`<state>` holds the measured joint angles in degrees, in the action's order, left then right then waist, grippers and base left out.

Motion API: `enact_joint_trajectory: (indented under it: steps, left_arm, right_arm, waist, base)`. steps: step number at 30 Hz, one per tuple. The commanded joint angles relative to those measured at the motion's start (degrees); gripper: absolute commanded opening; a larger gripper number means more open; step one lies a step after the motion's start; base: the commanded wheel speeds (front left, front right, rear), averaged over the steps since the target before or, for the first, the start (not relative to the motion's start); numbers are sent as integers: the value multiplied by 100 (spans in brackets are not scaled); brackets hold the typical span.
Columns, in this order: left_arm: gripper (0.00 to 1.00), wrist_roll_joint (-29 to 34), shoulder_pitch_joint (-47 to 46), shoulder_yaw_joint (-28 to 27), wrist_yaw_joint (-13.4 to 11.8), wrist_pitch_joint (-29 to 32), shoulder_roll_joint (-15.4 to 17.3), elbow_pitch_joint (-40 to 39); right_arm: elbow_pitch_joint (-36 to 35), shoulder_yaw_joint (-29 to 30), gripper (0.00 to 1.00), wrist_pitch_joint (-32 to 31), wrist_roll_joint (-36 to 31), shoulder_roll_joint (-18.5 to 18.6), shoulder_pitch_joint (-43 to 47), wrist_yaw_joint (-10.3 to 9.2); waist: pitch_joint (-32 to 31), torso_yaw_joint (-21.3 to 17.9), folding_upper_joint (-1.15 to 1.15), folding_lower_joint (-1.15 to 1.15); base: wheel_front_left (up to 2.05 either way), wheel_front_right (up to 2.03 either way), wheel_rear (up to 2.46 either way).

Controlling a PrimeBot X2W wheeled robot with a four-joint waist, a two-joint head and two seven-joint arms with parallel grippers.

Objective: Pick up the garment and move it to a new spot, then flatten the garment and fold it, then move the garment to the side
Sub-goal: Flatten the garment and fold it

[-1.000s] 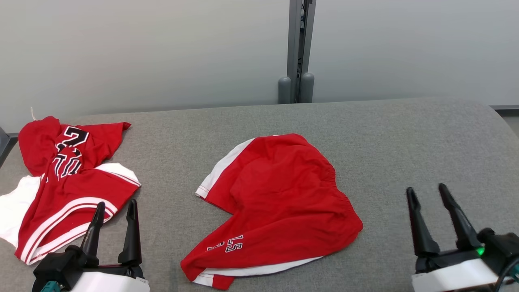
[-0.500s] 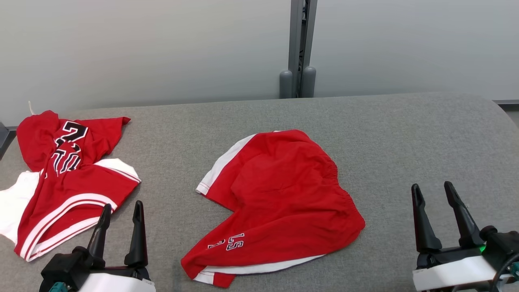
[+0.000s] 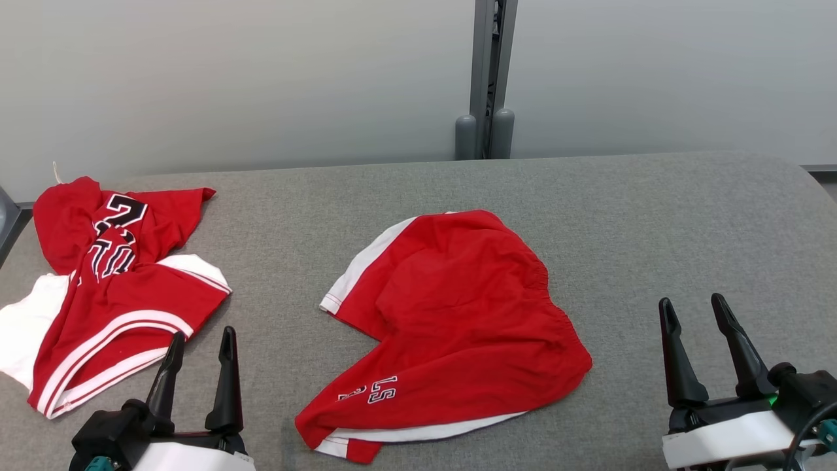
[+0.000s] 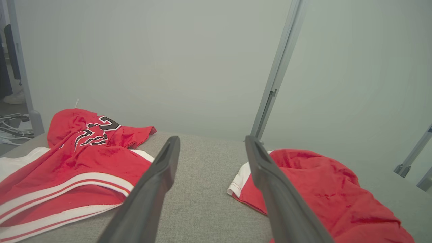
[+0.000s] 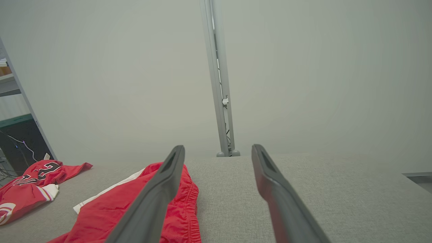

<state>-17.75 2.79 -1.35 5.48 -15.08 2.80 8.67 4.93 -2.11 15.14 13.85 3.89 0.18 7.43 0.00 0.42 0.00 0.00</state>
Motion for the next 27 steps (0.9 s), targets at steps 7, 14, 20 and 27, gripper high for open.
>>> enact_joint_trajectory:
  steps: [7,14,20,27]
  left_arm:
    - [100,-39,25,91,-7,-11,17,52]
    - [100,-228,116,320,111,199,119,233]
    - [100,-551,227,523,161,986,319,483]
    - [100,-872,249,976,194,1907,415,719]
  right_arm:
    - [554,-262,100,-103,205,175,-101,12]
    - [1137,-547,100,-277,520,481,-286,13]
    - [1552,-924,100,-591,947,714,-438,13]
    - [1938,-1403,100,-996,1568,925,-761,12]
  waist:
    - [55,56,0,0]
    - [110,183,0,0]
    - [145,322,0,0]
    - [232,514,0,0]
  base:
    - [0,0,0]
    - [0,0,0]
    - [0,0,0]
    - [0,0,0]
